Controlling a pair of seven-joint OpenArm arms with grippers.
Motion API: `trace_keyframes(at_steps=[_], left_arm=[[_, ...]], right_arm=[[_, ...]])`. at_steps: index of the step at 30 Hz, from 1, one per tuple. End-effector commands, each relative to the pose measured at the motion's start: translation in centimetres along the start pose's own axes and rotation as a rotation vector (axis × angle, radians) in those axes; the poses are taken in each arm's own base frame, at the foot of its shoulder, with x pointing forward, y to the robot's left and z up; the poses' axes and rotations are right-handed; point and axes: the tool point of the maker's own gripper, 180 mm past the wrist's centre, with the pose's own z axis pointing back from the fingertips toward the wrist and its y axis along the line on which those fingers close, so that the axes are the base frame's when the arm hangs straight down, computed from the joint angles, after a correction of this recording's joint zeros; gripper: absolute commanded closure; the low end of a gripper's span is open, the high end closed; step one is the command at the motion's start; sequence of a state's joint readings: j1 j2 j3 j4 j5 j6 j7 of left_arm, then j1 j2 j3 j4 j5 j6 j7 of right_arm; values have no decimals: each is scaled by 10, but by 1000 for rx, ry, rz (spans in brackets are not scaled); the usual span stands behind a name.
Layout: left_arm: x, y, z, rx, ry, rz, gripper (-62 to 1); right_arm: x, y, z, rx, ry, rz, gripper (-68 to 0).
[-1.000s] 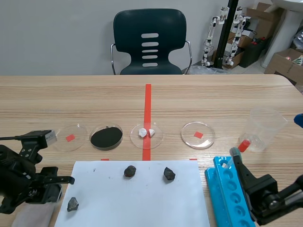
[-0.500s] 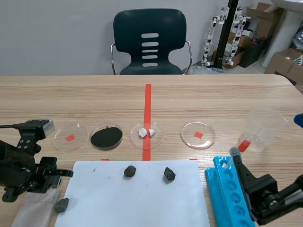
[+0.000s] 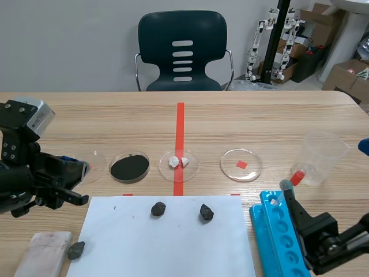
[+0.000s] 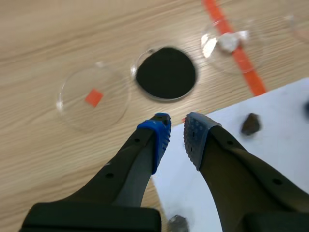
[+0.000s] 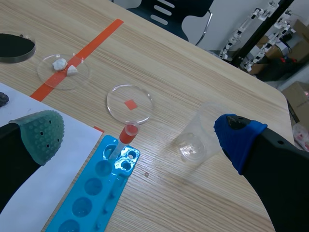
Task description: Rub the mineral on the streak plate
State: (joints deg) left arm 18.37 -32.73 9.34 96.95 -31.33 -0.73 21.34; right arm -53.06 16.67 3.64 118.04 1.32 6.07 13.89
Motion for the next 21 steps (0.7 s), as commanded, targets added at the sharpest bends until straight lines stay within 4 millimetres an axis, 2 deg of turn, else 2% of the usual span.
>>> trace_keyframes(at_steps=[1,7,10,14,21], left_arm=[[12,-13,6,-52,-76,-7,-113],[27,-66,32,-280,-217,-135,-113],[31,-83,44,-356,-249,-162,-113],[34,-97,59,-432,-269,-196,-113],[43,-102,76,-464,-286,-221,-113]], right_arm=[[10,-3,-1,-9,-34,0,-679],[10,-3,-1,-9,-34,0,-679],[10,-3,-1,-9,-34,0,-679],[10,-3,-1,-9,-34,0,-679],[10,-3,-1,-9,-34,0,-679]])
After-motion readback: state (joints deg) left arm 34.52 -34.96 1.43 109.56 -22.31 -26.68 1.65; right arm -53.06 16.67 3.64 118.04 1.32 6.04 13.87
